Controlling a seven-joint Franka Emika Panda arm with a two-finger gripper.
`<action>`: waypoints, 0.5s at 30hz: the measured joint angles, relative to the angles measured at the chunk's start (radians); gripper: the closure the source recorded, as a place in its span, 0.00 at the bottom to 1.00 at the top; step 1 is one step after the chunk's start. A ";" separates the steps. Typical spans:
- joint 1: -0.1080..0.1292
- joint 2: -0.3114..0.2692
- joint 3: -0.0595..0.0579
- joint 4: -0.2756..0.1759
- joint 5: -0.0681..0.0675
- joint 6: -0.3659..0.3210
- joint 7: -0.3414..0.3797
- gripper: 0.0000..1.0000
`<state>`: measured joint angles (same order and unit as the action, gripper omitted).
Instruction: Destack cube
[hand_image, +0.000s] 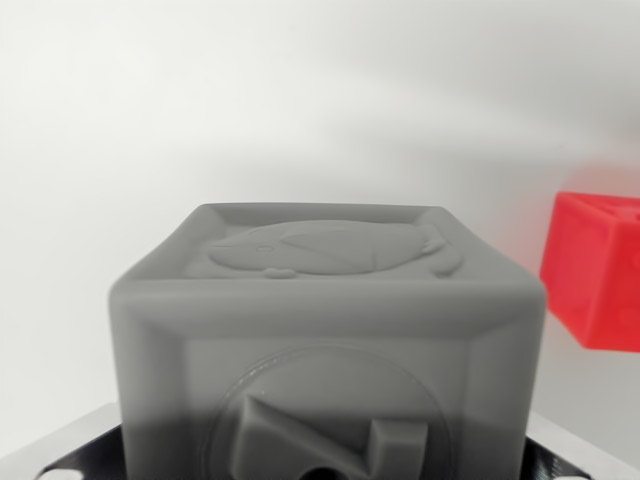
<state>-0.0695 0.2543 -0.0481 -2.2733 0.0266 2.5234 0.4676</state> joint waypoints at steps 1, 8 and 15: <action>0.003 0.001 0.000 -0.002 0.000 0.002 0.002 1.00; 0.026 0.005 0.002 -0.011 0.000 0.016 0.020 1.00; 0.047 0.010 0.003 -0.021 0.000 0.031 0.037 1.00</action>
<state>-0.0220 0.2648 -0.0454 -2.2939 0.0266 2.5546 0.5050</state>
